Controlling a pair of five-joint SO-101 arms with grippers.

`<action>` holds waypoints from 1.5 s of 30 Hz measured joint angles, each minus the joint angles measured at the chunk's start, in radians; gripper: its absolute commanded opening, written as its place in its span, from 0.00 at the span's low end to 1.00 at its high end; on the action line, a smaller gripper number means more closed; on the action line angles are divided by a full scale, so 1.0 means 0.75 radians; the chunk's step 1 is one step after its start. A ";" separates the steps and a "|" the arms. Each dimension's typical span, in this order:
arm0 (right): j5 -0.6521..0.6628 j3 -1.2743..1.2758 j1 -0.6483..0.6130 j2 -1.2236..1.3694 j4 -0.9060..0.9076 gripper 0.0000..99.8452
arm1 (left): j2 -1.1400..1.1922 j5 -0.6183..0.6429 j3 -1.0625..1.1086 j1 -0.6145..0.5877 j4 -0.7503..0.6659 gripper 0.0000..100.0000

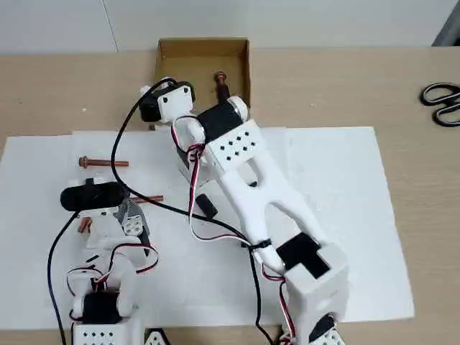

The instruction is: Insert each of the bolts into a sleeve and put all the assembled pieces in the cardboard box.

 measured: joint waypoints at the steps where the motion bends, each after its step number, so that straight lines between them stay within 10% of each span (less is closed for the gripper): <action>1: 0.000 0.023 0.000 -0.018 0.000 0.19 | 0.000 0.006 0.000 -0.010 0.000 0.01; 22: 0.000 0.538 0.000 -0.094 -0.280 0.19 | 0.000 0.014 0.000 -0.027 0.000 0.01; 45: 0.008 0.810 -0.057 -0.108 -0.597 0.19 | 0.000 0.014 0.000 -0.399 0.000 0.01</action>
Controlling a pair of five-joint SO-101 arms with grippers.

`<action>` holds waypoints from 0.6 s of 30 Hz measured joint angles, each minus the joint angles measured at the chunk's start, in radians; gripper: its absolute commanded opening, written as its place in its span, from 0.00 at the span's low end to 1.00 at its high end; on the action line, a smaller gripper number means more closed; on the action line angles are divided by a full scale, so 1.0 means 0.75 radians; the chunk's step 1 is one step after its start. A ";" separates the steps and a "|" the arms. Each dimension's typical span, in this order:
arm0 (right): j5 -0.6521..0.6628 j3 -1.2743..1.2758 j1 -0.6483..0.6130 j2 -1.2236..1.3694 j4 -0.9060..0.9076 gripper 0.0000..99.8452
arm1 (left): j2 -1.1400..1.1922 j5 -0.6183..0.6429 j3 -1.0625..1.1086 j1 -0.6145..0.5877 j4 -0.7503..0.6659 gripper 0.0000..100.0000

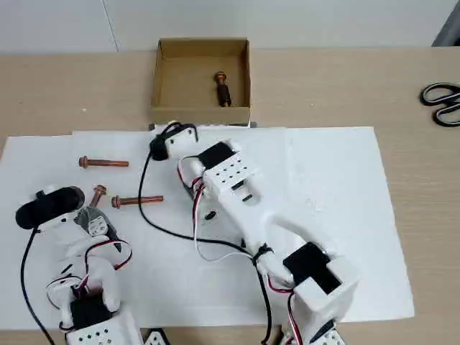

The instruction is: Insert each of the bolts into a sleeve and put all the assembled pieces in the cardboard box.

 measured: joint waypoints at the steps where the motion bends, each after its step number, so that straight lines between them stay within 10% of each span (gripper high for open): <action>1: 0.000 0.000 -0.014 0.000 -0.006 0.19 | 0.000 0.000 0.000 0.000 0.000 0.01; 18: 0.000 0.004 -0.074 0.106 -0.049 0.19 | 0.000 0.000 0.000 0.000 0.000 0.01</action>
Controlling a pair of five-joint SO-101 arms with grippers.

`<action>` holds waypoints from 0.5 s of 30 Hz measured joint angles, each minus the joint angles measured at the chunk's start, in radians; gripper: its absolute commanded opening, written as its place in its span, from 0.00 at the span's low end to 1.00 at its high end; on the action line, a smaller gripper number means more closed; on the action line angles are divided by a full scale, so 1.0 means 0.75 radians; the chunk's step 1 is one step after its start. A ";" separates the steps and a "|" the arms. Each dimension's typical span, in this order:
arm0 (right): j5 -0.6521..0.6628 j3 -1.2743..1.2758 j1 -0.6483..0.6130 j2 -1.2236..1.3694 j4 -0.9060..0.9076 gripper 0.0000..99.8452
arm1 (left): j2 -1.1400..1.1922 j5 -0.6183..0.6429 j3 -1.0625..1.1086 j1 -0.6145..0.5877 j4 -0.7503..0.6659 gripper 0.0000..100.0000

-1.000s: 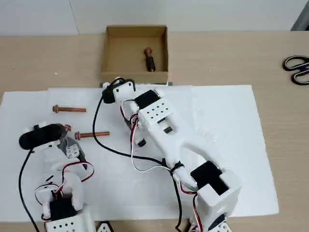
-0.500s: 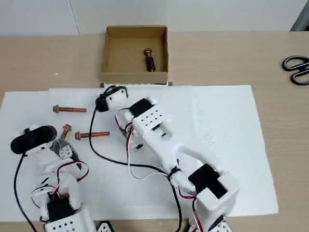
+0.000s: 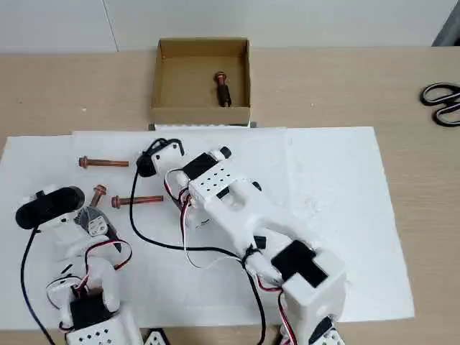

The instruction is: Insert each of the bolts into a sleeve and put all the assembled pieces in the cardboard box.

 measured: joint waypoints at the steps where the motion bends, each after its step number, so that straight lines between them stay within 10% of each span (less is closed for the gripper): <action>1: 0.000 0.000 0.000 0.012 -0.008 0.19 | 0.000 0.000 0.000 0.000 0.000 0.01; 15: 0.002 -0.012 0.014 0.043 -0.025 0.04 | 0.000 0.000 -0.002 0.000 0.037 0.01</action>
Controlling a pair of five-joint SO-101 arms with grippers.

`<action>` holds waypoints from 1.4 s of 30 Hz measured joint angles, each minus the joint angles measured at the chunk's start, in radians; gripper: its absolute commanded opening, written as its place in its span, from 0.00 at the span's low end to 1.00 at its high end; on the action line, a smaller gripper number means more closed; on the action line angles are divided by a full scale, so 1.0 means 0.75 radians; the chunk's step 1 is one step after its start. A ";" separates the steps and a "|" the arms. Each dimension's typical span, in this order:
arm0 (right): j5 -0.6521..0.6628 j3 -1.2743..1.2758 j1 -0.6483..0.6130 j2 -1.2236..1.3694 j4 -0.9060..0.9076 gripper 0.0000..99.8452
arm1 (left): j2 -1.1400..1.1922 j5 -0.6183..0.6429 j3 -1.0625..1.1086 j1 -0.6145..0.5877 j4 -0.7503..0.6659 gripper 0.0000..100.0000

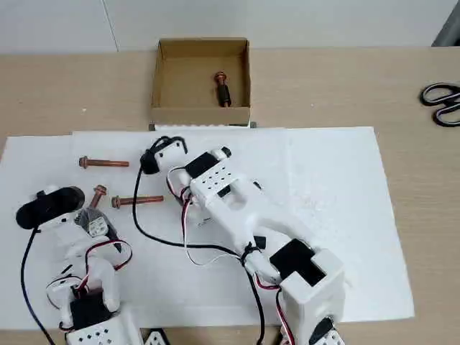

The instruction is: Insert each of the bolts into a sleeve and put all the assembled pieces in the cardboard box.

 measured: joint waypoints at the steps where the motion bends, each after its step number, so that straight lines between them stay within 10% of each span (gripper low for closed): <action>1: 0.002 0.000 0.002 0.000 -0.002 0.03 | 0.000 0.000 0.000 0.000 0.012 0.01; 21: 0.000 -0.401 0.147 -0.061 0.389 0.00 | 0.000 0.000 -0.102 0.006 0.018 0.01; 42: 0.000 -0.245 0.906 -0.376 0.636 0.00 | 0.041 0.000 -0.452 0.399 0.025 0.01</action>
